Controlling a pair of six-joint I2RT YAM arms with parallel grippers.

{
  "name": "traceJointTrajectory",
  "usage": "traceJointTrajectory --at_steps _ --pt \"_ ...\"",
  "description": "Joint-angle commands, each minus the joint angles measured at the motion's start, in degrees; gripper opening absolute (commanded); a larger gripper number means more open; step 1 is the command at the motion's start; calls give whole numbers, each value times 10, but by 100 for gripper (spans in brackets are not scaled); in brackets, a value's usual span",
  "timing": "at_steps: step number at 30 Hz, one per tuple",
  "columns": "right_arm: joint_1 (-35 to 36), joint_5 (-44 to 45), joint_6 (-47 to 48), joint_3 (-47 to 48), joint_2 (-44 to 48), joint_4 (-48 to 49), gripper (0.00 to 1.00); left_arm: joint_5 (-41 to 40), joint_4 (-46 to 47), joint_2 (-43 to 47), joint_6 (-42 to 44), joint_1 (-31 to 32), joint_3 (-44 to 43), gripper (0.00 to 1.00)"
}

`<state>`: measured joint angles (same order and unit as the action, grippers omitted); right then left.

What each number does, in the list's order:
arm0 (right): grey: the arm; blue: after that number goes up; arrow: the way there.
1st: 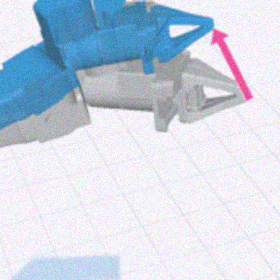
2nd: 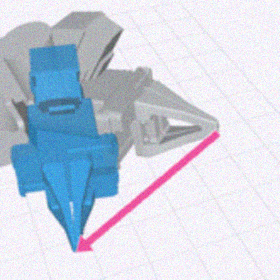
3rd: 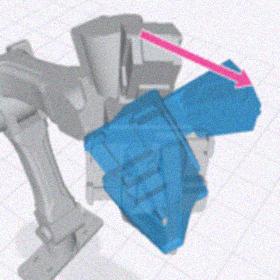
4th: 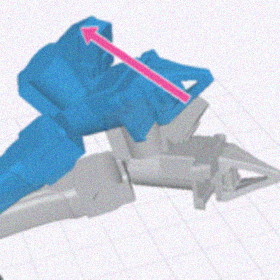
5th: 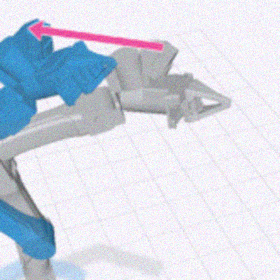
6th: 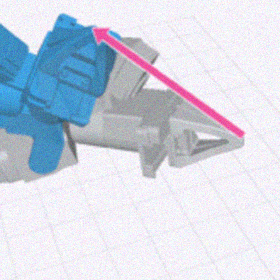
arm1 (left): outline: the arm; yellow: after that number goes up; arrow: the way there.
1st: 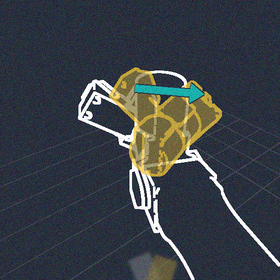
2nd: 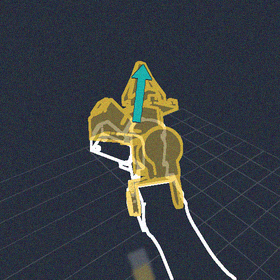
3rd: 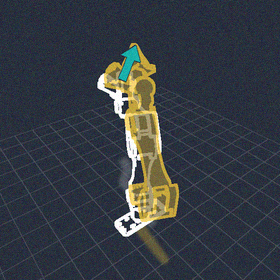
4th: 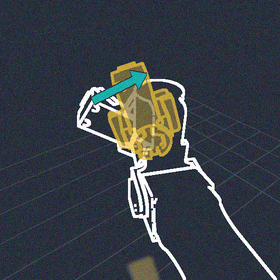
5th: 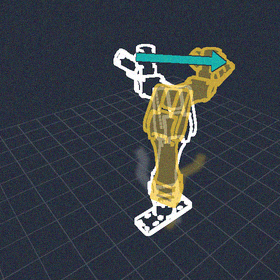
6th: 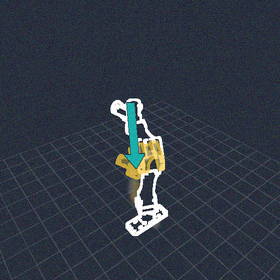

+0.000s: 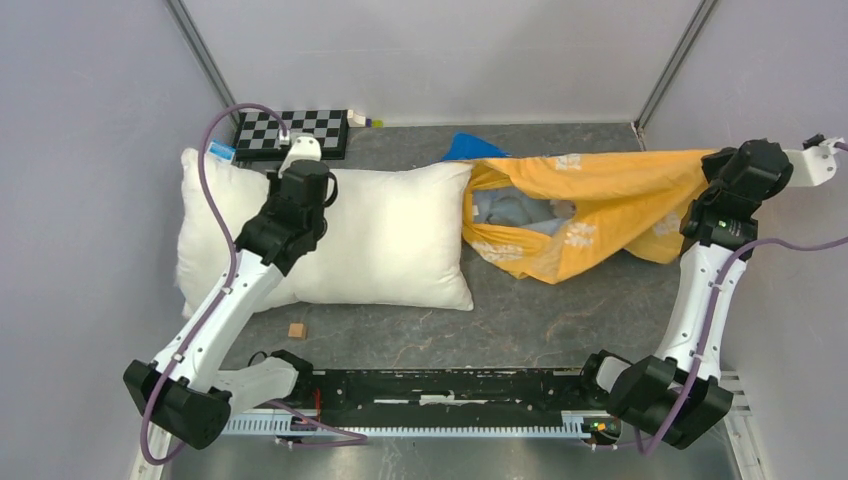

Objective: Remove the pillowcase from the pillow

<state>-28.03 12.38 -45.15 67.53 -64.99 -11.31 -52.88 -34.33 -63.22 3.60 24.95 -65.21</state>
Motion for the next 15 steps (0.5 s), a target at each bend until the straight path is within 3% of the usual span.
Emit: traceJointTrajectory --at_steps 1,9,15 --pt "-6 32 23 44 11 28 0 -50 52 5 -45 -9 -84 2" --pt "-5 -161 39 63 -13 93 0 51 -11 -57 -90 -8 -241 2" --pt "38 -268 49 68 -34 130 0 68 0 -100 -102 -8 -267 2"
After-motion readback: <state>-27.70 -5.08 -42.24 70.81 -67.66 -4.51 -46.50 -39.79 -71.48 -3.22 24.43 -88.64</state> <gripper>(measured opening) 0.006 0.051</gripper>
